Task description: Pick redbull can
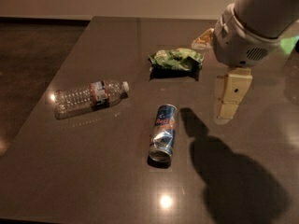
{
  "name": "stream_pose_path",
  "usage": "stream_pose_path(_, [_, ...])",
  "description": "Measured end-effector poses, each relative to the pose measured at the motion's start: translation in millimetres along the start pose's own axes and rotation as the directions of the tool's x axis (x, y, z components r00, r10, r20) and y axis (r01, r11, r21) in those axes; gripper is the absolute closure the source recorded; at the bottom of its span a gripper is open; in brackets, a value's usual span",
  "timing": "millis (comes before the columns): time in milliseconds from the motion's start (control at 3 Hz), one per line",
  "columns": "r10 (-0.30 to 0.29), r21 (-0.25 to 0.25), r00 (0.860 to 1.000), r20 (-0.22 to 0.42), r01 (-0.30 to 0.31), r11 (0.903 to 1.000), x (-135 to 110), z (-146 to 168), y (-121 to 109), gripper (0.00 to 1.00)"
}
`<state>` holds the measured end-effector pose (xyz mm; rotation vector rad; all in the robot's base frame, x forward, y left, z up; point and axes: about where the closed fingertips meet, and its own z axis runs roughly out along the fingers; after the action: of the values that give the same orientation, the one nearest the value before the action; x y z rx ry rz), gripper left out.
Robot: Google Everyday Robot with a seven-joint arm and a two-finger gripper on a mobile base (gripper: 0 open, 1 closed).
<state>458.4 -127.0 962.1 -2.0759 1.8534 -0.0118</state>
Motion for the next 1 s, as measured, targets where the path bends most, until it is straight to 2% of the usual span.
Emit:
stream_pose_path(333, [-0.136,-0.049,0.991,0.023,0.137,0.9894,-28.9,24.9,-7.0,0.0])
stream_pose_path(667, [-0.278,-0.115,0.96,0.032,0.28,0.953,-47.7,48.7,-5.8,0.0])
stream_pose_path(1000, [-0.403,-0.171,0.914,0.05,0.405,0.8983,-55.4,67.6,3.4,0.0])
